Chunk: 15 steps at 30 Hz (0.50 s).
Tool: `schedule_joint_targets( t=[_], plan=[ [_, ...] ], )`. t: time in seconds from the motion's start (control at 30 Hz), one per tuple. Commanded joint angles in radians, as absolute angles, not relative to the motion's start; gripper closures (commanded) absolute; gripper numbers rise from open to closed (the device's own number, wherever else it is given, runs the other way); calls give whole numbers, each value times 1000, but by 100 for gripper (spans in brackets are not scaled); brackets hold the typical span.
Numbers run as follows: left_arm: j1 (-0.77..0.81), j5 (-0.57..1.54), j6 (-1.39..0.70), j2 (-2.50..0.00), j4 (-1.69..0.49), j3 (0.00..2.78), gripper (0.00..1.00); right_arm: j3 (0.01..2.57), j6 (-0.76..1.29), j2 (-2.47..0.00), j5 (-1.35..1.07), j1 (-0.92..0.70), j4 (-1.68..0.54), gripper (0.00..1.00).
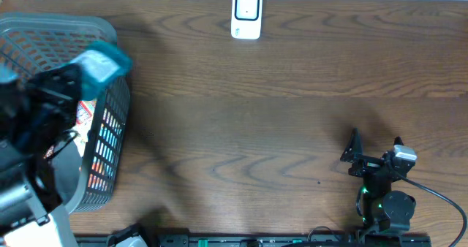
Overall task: Scan the item barcode
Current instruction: 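Lift the bottle out and carry it toward the white scanner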
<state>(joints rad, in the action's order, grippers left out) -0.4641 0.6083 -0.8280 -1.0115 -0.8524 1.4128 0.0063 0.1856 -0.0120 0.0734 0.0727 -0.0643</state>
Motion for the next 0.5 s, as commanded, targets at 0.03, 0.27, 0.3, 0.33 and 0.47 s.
schedule_joint_targets(
  t=[0.03,0.27,0.3,0.33,0.47],
  plan=[
    [-268,644,-847,-1057,-819,1443,62,6,175,-7,68,71,-69,1],
    [62,476,-767,-1201,-820,1443,62,6,175,-7,68,71,-69,1],
    [113,440,-745,-1228,-820,1443,62,6,175,-7,68,71,-68,1],
    [156,404,-727,-1253,-820,1443,62,6,175,-7,68,71,-69,1],
    [308,250,-706,-1354,-819,1443,62,6,175,-7,68,71,-69,1]
  ],
)
